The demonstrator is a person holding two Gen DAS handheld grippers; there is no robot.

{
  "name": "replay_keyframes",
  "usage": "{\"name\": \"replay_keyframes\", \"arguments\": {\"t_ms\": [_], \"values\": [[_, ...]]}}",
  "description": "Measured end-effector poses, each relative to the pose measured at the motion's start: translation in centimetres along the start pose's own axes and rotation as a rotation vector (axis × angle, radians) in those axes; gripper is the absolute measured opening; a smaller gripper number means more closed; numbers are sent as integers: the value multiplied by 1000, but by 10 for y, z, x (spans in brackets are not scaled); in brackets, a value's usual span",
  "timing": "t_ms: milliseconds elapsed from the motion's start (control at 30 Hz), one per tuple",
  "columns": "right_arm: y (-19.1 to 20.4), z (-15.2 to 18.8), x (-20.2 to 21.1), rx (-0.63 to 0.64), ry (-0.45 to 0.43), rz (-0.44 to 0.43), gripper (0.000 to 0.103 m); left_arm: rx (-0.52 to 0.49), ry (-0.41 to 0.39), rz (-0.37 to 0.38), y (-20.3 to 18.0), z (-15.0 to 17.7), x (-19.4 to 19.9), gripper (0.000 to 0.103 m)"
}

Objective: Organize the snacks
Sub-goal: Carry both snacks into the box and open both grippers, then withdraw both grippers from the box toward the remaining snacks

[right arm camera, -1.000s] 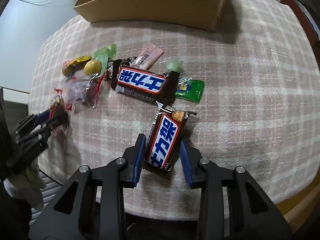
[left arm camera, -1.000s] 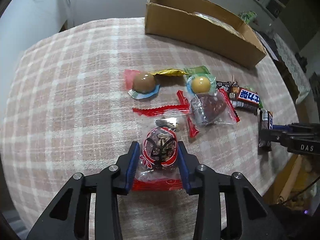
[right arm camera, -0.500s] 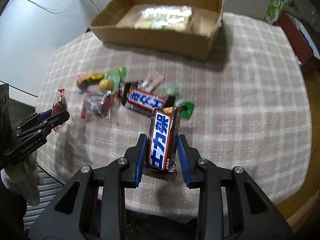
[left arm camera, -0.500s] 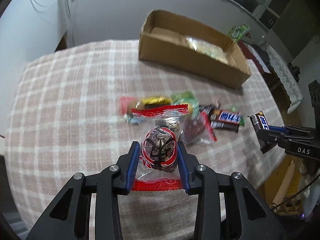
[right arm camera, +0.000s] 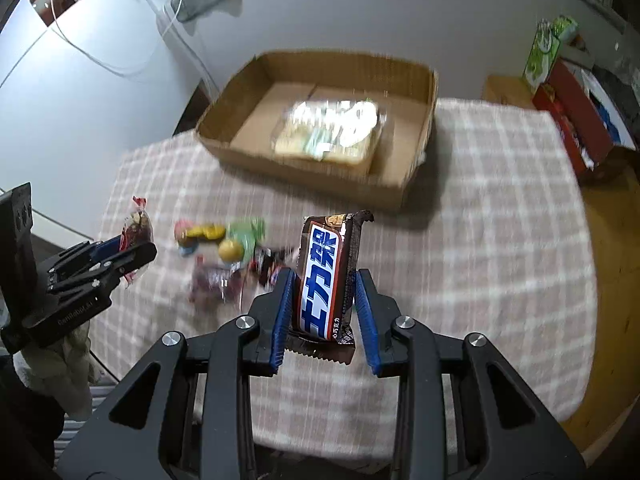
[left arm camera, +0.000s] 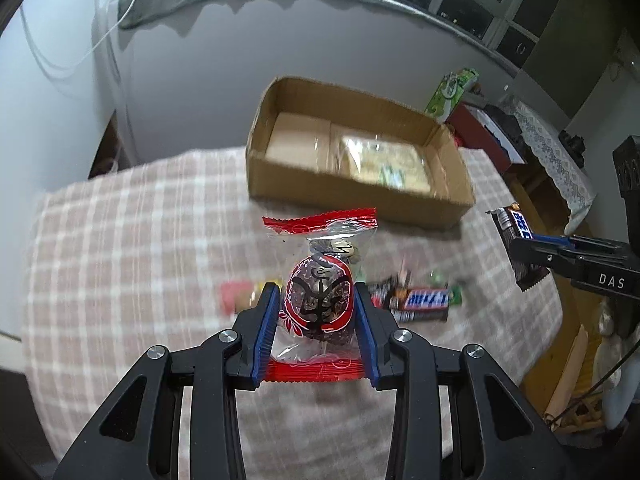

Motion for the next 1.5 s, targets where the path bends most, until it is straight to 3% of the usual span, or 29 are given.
{"name": "replay_keyframes", "arguments": {"t_ms": [467, 1000, 1067, 1100, 1133, 1200, 1500], "values": [[-20, -80, -10, 28, -73, 60, 32, -16, -46, -4, 1, -83, -29, 35], [-49, -106, -59, 10, 3, 99, 33, -15, 16, 1, -5, -109, -78, 36], [-50, -106, -60, 10, 4, 103, 34, -6, 26, 5, -5, -110, -81, 53], [-49, -106, -60, 10, 4, 100, 41, -6, 22, 6, -5, -111, -80, 57], [-48, -106, -59, 12, -2, 98, 59, -8, 17, 10, -6, -112, -80, 61], [-46, -108, -56, 22, -24, 98, 76, -11, 20, 11, -6, -112, -79, 62], [-33, -108, -49, 58, -35, 86, 79, -7, 3, 1, 4, -111, -69, 62]]}}
Point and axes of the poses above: each gripper's, at about its wrist camera, not at the fingertips, and x roughly against the way its jaws point, y to its left, z to its underside, the point moved 8 cm from there along -x, roughly the way its jaws point
